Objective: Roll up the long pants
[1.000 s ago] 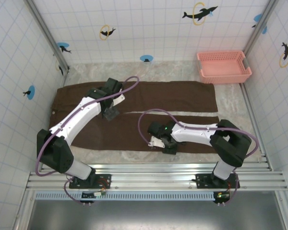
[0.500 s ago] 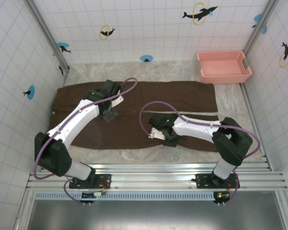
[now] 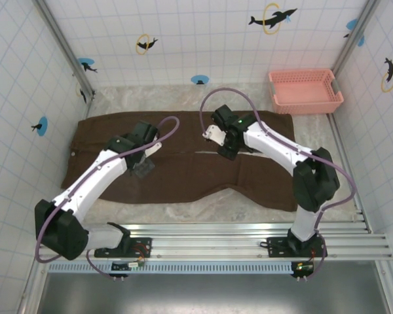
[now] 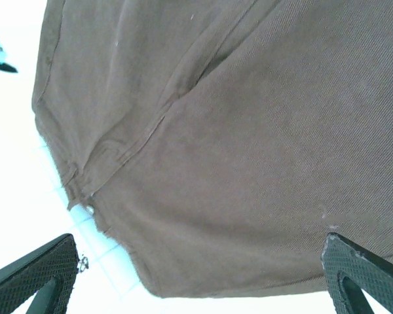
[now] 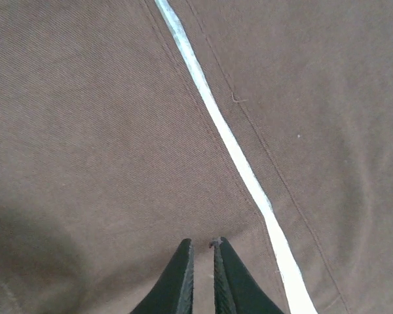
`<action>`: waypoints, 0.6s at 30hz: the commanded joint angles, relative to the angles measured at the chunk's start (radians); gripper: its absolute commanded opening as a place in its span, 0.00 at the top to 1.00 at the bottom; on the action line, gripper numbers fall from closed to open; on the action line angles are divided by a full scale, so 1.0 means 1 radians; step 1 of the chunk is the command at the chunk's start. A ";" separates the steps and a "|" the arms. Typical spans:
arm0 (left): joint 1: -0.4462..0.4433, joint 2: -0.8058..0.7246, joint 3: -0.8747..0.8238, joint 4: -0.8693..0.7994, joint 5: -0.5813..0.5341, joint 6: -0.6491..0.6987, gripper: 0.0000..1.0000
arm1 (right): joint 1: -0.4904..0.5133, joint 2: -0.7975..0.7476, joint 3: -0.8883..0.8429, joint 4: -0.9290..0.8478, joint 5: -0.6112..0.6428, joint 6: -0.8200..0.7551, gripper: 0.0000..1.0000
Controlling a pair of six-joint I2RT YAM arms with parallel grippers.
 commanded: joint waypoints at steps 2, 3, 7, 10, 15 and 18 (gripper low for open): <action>-0.033 -0.011 -0.034 -0.057 -0.172 -0.064 0.03 | 0.050 -0.010 -0.067 -0.040 -0.075 -0.021 0.82; -0.025 -0.002 -0.025 -0.050 -0.170 -0.072 0.03 | 0.073 -0.039 -0.123 -0.016 -0.070 -0.009 0.76; -0.007 0.058 0.033 -0.014 -0.140 -0.083 0.03 | 0.141 -0.123 -0.268 0.037 -0.013 0.040 0.39; -0.009 0.137 0.095 -0.036 -0.137 -0.082 0.03 | 0.167 -0.186 -0.332 0.066 0.020 0.059 0.34; -0.007 0.172 0.108 -0.011 -0.115 -0.077 0.03 | 0.180 -0.218 -0.337 0.033 -0.002 0.072 0.32; -0.004 0.159 0.094 0.012 -0.084 -0.081 0.03 | 0.191 -0.216 -0.349 0.027 0.012 0.077 0.32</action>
